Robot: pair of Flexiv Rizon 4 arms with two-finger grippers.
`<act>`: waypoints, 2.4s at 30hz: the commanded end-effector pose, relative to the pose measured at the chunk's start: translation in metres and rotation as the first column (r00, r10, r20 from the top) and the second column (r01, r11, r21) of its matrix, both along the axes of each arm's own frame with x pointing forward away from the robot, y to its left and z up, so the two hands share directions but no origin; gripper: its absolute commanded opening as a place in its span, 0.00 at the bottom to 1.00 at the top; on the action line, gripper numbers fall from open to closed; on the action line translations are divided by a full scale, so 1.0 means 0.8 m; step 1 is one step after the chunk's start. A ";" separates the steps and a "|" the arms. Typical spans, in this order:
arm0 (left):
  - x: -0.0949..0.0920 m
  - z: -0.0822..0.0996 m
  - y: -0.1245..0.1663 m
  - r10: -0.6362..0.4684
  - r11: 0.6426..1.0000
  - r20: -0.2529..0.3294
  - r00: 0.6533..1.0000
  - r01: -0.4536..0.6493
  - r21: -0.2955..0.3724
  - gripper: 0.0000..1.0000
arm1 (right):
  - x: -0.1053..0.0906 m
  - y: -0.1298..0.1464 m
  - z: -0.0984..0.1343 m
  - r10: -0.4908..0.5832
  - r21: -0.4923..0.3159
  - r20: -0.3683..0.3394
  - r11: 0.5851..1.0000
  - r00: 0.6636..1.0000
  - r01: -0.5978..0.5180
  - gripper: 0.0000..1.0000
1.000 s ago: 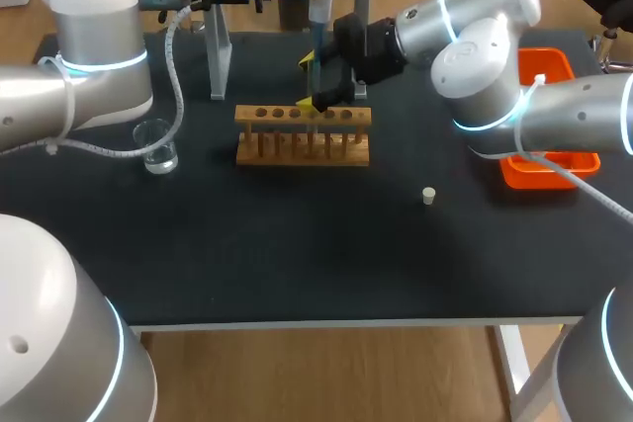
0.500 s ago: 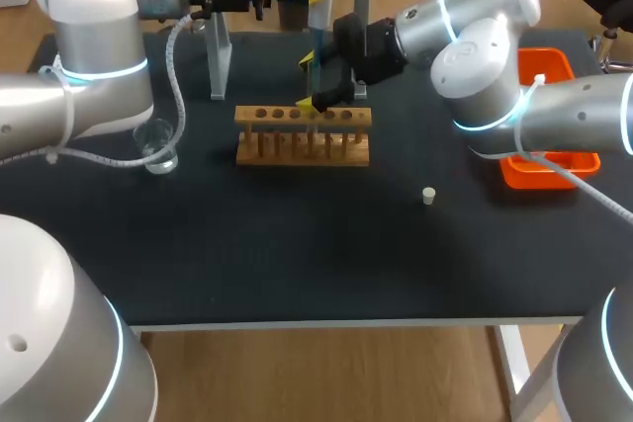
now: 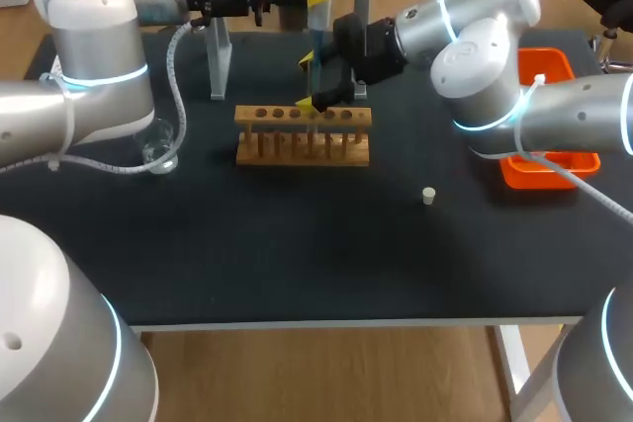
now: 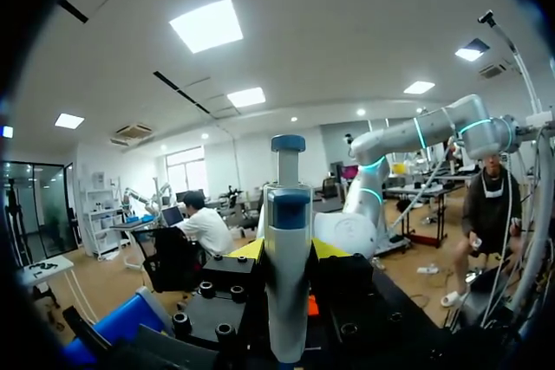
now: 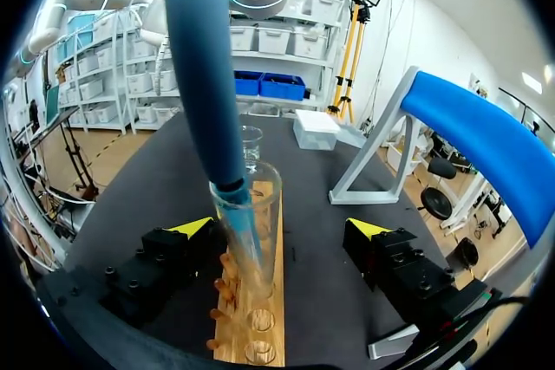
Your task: Invert the test tube, pick up the pipette, mount the tip to pipette, aspirate from beaker and dispense into the tube, eject the tip, return the pipette, and cap with the stopper.
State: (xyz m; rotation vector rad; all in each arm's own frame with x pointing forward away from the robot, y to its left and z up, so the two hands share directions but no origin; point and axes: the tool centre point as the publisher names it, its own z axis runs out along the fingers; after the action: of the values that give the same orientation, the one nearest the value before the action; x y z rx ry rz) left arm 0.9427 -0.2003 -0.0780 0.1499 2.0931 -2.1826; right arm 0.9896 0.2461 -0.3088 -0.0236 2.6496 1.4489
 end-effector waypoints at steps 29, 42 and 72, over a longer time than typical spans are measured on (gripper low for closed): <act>-0.002 -0.006 0.000 0.012 1.000 0.003 1.000 -0.012 0.001 0.00 | 0.000 -0.002 0.001 0.003 0.001 0.000 1.000 1.000 -0.003 1.00; -0.003 -0.004 0.001 0.012 1.000 0.000 1.000 -0.012 0.000 0.00 | 0.000 -0.002 0.001 0.002 -0.001 0.002 1.000 1.000 -0.002 1.00; 0.003 -0.004 0.001 0.017 1.000 -0.017 1.000 -0.017 0.002 0.00 | 0.000 -0.003 0.002 0.006 0.011 -0.001 1.000 1.000 -0.006 1.00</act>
State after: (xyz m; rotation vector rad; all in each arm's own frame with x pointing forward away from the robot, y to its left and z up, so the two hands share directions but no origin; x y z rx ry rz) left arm 0.9454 -0.1987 -0.0809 0.1157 2.1001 -2.1791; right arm 0.9892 0.2451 -0.3074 -0.0258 2.6443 1.4618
